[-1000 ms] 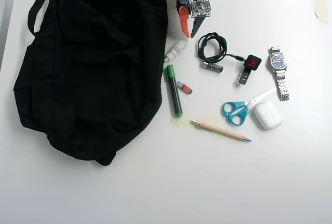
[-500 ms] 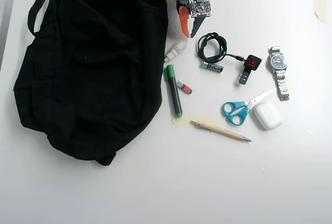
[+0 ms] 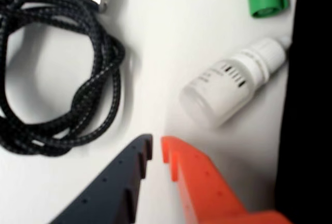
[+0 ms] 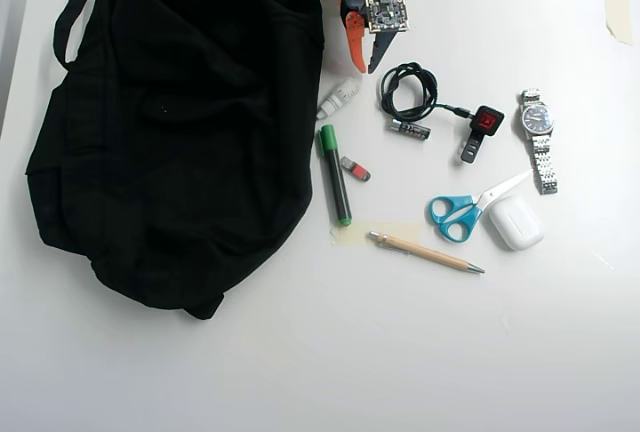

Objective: Put the black bike light into the black bag

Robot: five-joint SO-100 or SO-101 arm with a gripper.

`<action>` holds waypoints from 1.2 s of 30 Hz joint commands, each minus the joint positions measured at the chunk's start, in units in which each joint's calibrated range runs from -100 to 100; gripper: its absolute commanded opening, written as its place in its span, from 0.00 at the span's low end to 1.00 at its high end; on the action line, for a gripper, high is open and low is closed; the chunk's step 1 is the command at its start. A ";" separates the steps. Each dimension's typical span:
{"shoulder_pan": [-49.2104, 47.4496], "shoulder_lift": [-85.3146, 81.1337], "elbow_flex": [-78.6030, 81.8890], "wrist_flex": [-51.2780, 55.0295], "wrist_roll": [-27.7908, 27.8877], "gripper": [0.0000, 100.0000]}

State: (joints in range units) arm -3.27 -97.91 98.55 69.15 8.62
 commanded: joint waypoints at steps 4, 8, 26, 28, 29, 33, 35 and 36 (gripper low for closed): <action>-6.23 -0.92 -1.24 -16.96 -0.18 0.02; -9.75 0.16 -10.50 -20.31 -0.28 0.02; -19.10 9.87 -22.99 -36.08 -7.78 0.02; -19.47 18.16 -29.64 -36.16 -7.78 0.02; -19.47 22.98 -33.86 -35.73 -7.78 0.02; -19.55 43.39 -53.36 -30.82 -7.73 0.02; -19.47 50.20 -61.17 -26.43 -7.73 0.02; -19.47 53.52 -65.04 -24.19 -7.68 0.02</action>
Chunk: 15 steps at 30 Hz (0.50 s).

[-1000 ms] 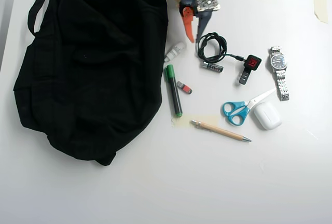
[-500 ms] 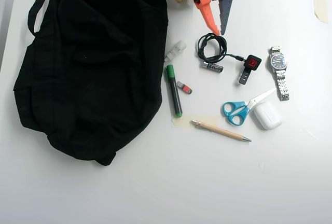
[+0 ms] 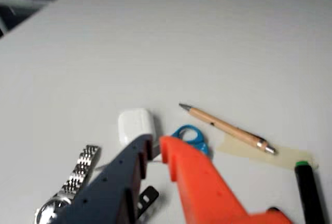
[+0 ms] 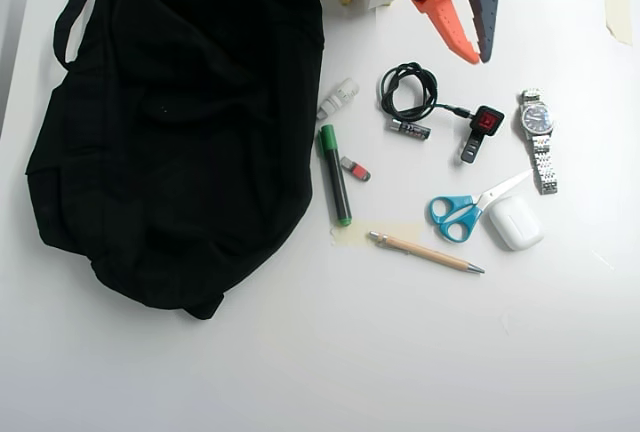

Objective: Put the black bike light into the black bag

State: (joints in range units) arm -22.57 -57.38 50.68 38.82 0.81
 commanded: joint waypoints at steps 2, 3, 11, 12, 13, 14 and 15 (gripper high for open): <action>-0.32 19.70 -24.45 11.31 0.14 0.02; -0.32 22.61 -27.77 14.33 0.19 0.02; 0.28 33.81 -29.84 26.90 0.40 0.02; 0.28 34.23 -28.40 26.56 1.50 0.02; 0.28 34.56 -27.41 24.75 3.02 0.02; 0.13 34.81 -26.42 21.99 4.12 0.02; -0.17 34.97 -25.53 19.58 4.91 0.02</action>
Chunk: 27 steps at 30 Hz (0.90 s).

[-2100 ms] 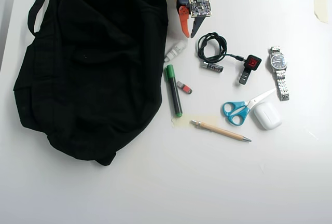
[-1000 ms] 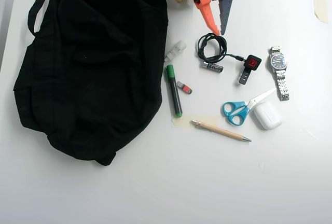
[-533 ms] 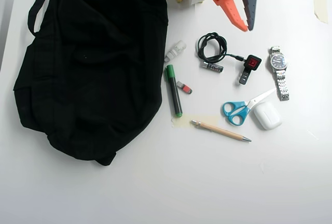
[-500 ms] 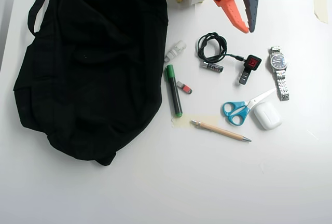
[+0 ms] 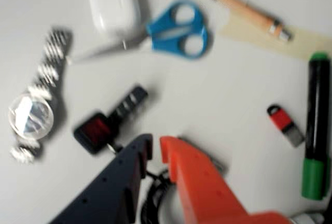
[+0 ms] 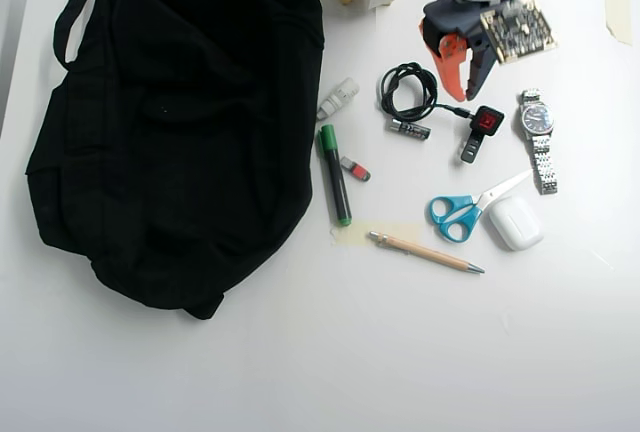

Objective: Put the black bike light into the black bag

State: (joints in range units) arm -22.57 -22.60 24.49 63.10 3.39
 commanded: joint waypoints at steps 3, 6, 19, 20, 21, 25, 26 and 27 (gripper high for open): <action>-0.54 0.53 3.63 -9.10 3.00 0.02; -2.26 1.36 5.07 -12.03 3.00 0.02; -4.28 12.06 5.97 -22.10 2.69 0.11; -4.51 12.31 5.88 -22.10 2.64 0.12; -4.66 12.56 5.88 -22.10 2.58 0.14; -5.63 12.56 5.88 -22.45 2.48 0.18; -5.78 12.56 5.88 -22.45 2.43 0.19; -6.23 12.56 5.88 -22.27 2.37 0.19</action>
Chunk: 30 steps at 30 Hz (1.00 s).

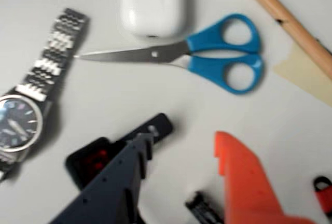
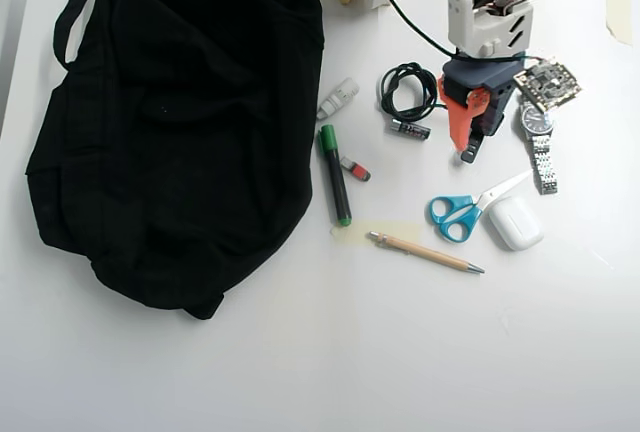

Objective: Put the black bike light into the black bag

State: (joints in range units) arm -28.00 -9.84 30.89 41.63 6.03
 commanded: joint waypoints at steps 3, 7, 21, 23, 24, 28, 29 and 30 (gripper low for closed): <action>-2.37 -0.20 -0.43 -0.46 -1.00 0.22; -4.61 -0.28 0.74 -0.89 -2.57 0.25; -7.15 -0.37 5.23 -1.32 -2.68 0.41; -7.38 -0.28 7.12 -4.25 -2.68 0.41; -7.38 -0.28 8.65 -6.66 -2.68 0.41; -7.98 -0.28 14.13 -16.22 -3.46 0.40; -8.28 -0.28 14.58 -16.99 -4.72 0.40; -8.65 -0.20 14.76 -17.17 -5.93 0.41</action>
State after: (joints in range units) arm -35.85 -9.84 45.39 27.40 2.32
